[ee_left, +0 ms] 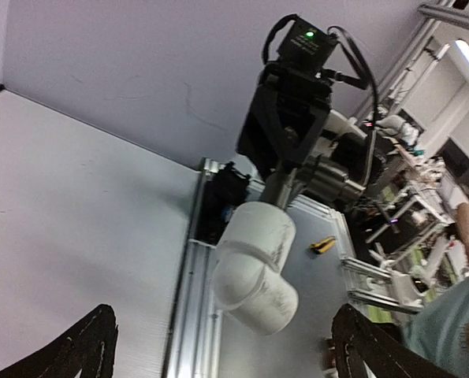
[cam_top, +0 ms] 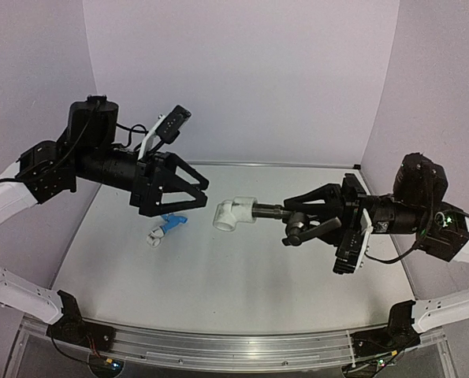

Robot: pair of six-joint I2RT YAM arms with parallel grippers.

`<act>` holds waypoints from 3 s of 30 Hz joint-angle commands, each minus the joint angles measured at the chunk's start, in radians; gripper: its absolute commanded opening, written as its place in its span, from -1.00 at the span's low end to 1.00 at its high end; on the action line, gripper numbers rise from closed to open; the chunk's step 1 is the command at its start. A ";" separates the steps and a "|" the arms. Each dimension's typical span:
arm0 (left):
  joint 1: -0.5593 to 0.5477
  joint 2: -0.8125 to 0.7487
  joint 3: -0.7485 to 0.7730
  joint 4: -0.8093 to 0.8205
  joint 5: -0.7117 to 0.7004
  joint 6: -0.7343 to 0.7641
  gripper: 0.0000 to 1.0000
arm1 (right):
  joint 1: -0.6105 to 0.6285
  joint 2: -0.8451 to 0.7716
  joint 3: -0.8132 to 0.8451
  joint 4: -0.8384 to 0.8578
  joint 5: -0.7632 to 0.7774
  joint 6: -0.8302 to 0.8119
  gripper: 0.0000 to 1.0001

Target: Install the water faucets

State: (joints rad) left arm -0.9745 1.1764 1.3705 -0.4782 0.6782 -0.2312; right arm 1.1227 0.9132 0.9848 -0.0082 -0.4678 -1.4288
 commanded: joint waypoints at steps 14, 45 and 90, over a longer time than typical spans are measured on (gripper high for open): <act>0.005 0.158 -0.039 0.336 0.464 -0.300 0.50 | 0.004 0.002 0.007 0.125 -0.016 -0.161 -1.00; -0.050 0.037 0.006 0.171 0.035 0.241 -0.72 | 0.004 0.097 0.094 0.171 0.065 0.957 -1.00; -0.541 -0.120 -0.238 0.303 -1.158 1.064 0.99 | -0.022 0.061 0.177 0.137 0.170 0.939 -1.00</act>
State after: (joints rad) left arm -1.5138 1.1395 1.0575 -0.0277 -0.5235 1.1330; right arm 1.1003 1.0177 1.0802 -0.0002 -0.3572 -0.3337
